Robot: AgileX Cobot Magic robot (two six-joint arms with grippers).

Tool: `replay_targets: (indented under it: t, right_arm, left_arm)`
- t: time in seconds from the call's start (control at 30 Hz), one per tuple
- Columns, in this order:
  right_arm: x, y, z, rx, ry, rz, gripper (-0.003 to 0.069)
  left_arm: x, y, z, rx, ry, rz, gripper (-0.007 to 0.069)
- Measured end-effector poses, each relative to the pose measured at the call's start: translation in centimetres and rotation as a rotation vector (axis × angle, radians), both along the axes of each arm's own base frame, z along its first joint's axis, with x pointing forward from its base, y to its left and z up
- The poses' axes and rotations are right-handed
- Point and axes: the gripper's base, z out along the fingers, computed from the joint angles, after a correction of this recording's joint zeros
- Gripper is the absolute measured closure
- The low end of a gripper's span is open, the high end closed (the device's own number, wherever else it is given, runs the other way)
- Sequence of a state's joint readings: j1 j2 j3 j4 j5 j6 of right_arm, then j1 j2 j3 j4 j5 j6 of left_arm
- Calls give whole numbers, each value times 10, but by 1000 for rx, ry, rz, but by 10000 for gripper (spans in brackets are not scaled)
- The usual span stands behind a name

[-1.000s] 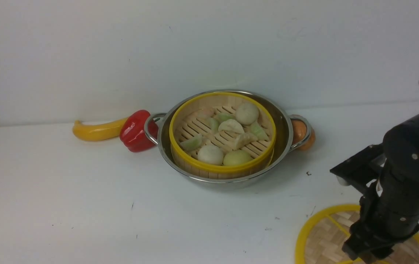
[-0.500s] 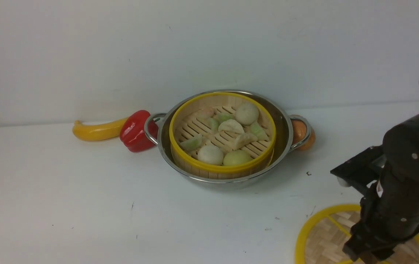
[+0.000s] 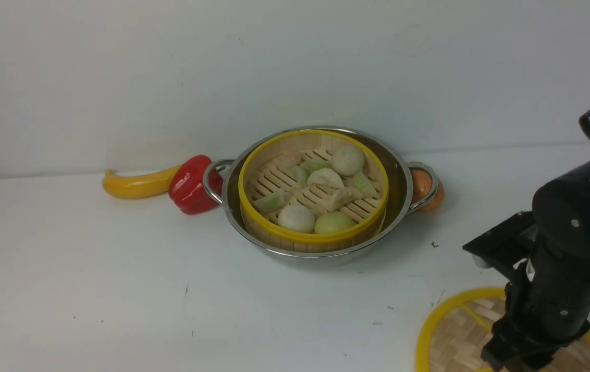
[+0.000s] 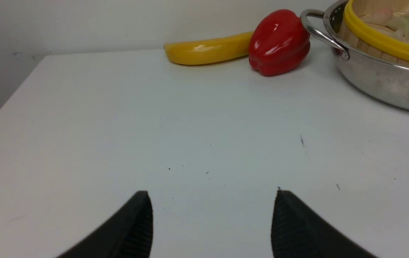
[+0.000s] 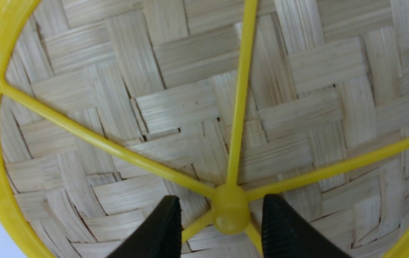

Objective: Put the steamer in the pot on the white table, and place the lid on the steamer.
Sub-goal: 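Move the gripper down to the bamboo steamer lid and grasp its center knob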

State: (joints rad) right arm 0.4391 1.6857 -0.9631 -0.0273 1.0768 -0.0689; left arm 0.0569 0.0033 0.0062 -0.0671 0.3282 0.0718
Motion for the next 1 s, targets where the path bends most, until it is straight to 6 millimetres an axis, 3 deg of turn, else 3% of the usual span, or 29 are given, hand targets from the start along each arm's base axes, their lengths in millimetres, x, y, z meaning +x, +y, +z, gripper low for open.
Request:
replay_targets:
  t: [0.53, 1.0]
  right_arm:
    - [-1, -1, 0, -12, 7, -11, 520]
    - [-1, -6, 6, -58, -11, 18, 522]
  left_arm:
    - [0, 0, 0, 3, 0, -1, 209]
    - [0, 0, 0, 3, 0, -1, 209]
